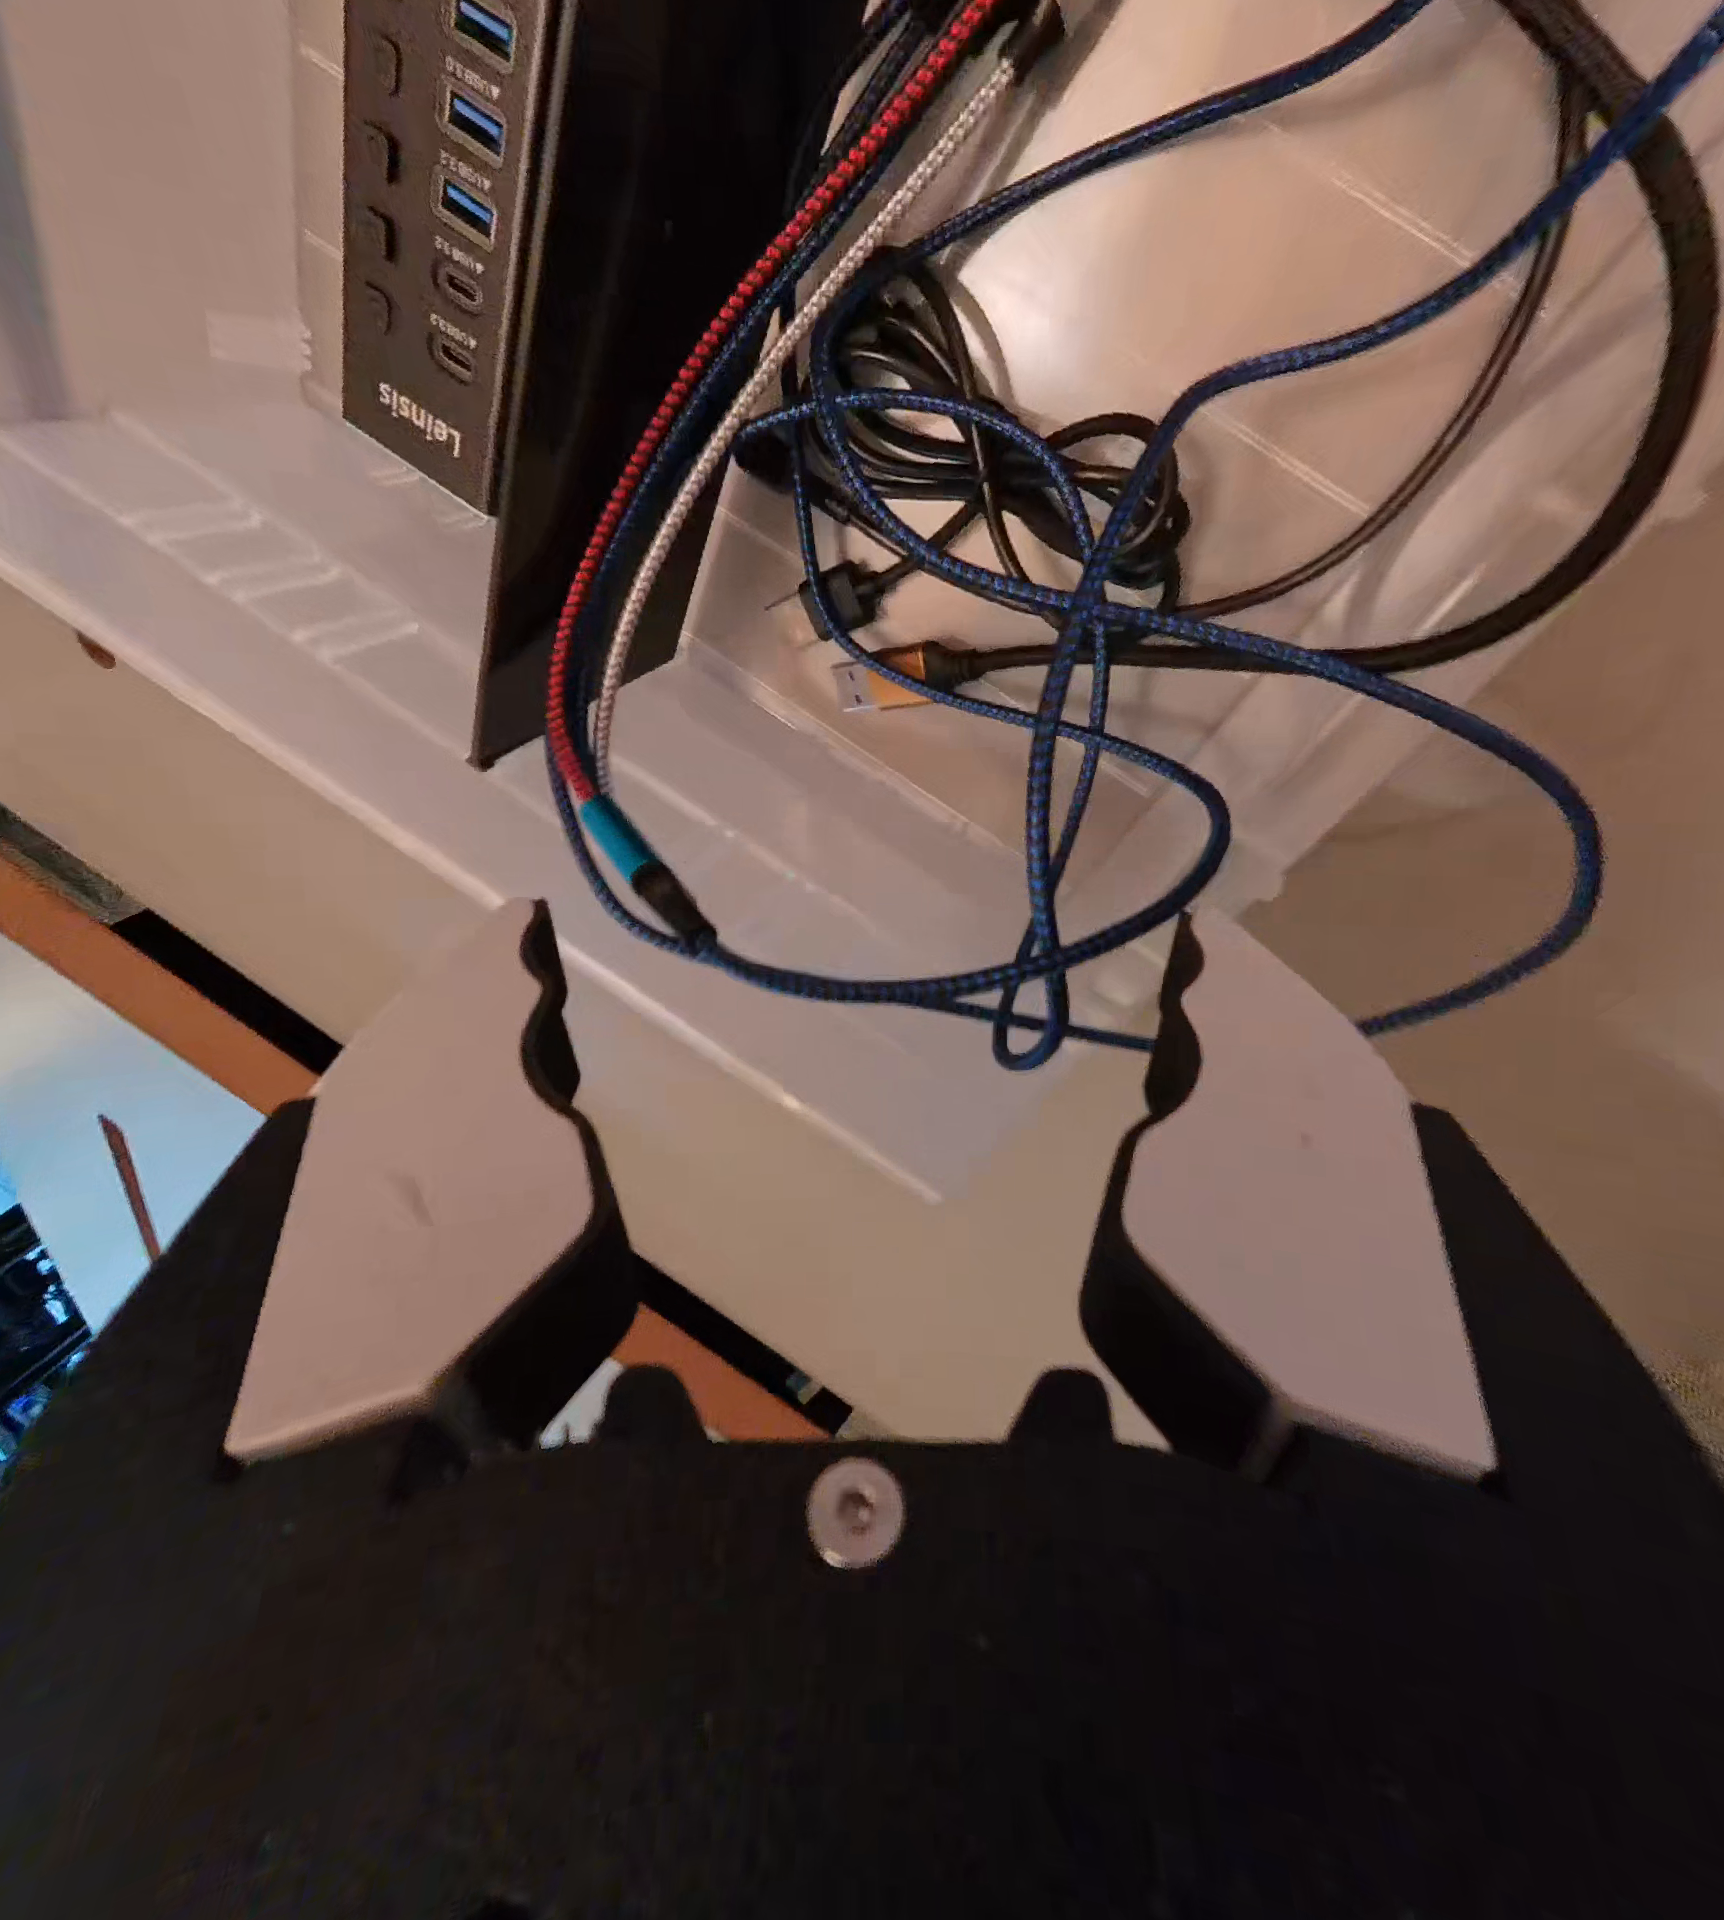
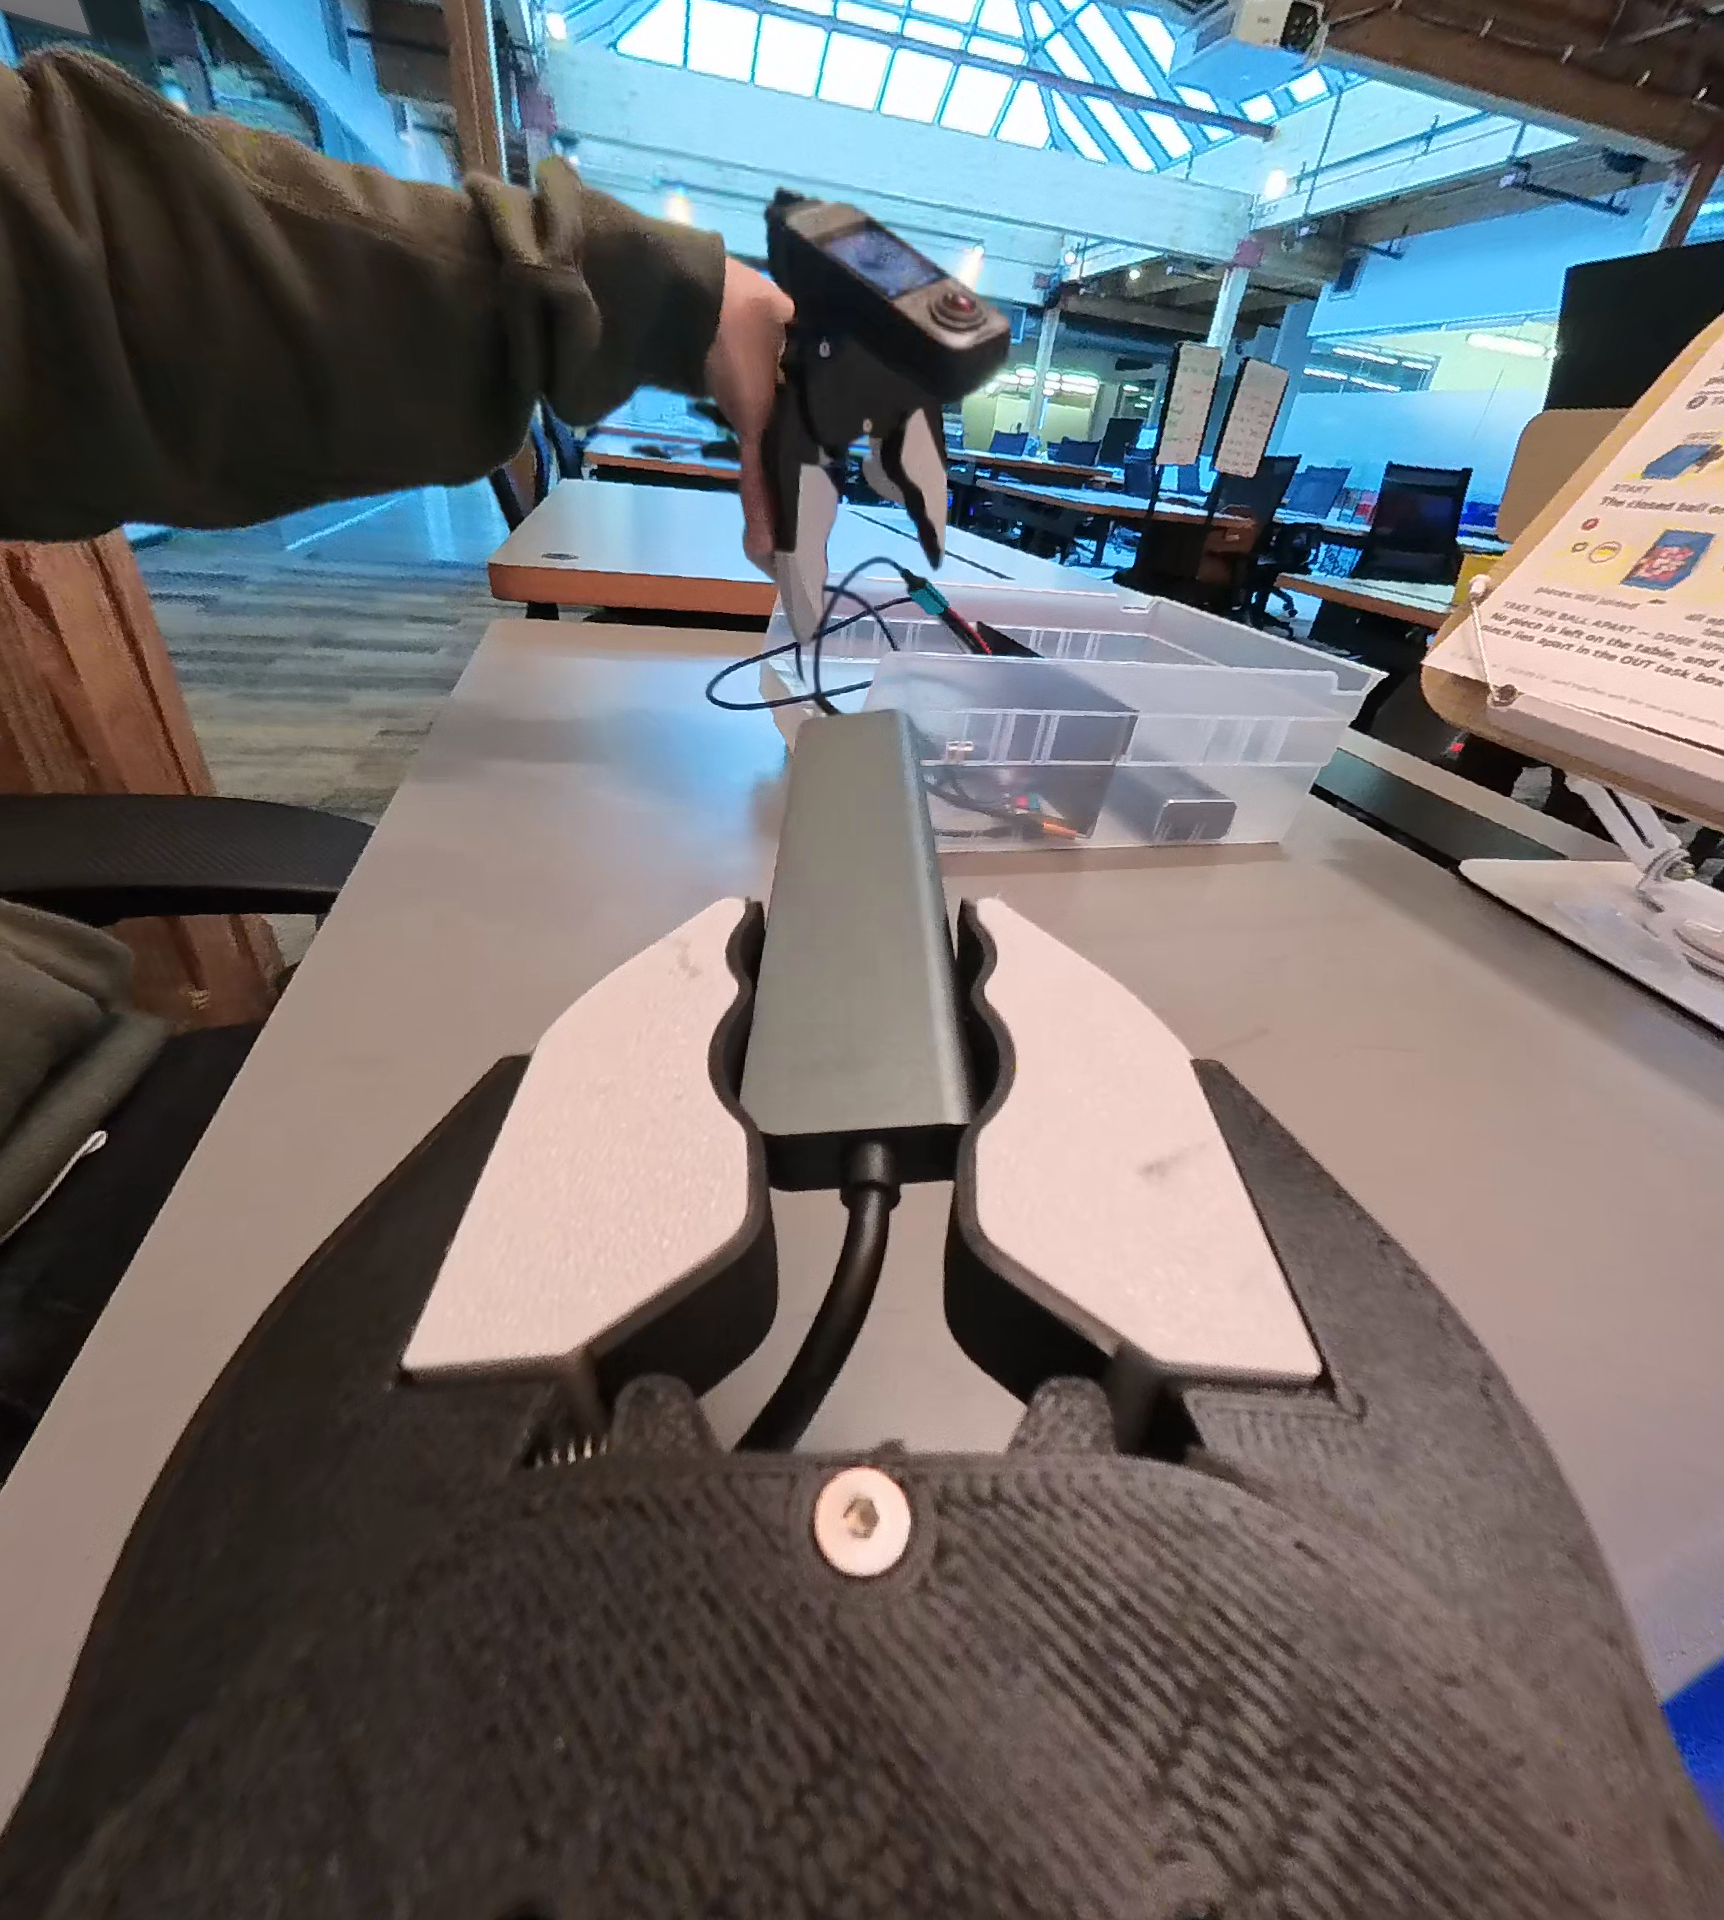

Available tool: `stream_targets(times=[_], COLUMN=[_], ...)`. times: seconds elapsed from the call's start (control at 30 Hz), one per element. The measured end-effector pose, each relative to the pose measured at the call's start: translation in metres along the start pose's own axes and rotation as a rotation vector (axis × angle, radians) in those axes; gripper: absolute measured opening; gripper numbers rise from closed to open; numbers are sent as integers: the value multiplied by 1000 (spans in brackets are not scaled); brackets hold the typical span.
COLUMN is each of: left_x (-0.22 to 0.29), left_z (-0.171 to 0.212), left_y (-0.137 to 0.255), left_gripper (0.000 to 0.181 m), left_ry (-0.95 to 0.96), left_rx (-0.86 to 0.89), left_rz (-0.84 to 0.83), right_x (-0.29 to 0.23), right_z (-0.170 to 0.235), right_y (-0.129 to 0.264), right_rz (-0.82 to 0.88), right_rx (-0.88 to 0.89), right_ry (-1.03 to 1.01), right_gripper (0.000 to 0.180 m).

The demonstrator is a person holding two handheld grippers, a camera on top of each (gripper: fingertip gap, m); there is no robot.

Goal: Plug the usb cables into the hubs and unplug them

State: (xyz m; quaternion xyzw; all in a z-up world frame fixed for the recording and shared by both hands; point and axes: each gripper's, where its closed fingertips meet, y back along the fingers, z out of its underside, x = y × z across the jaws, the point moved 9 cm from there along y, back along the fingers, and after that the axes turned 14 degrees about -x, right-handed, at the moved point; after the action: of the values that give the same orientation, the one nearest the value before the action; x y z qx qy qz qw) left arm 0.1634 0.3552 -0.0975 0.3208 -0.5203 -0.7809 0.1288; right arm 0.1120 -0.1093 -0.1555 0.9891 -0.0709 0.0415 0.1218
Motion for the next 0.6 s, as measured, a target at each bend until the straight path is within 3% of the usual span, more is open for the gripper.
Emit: stream_targets(times=[0.17, 0.27, 0.37, 0.5, 0.6], left_x=[1, -4, -6, -6, -4], left_z=[-3, -5, -8, -8, -5], left_y=[-22, -28, -27, -20, -13], left_gripper=[105, 67, 51, 11, 9], left_ry=[32, 22, 42, 71, 87], left_rx=[-47, -40, 32, 122, 198], left_rz=[55, -28, -106, -256, -320], right_x=[-1, 0, 0, 0, 0], right_z=[0, 0, 0, 0, 0], right_y=[1, 2, 1, 0, 0], right_rz=[9, 11, 9, 7, 6], right_rx=[11, 16, 12, 4, 6], right_ry=[6, 0, 2, 5, 4], right_gripper=[36, 36, 36, 36, 36])
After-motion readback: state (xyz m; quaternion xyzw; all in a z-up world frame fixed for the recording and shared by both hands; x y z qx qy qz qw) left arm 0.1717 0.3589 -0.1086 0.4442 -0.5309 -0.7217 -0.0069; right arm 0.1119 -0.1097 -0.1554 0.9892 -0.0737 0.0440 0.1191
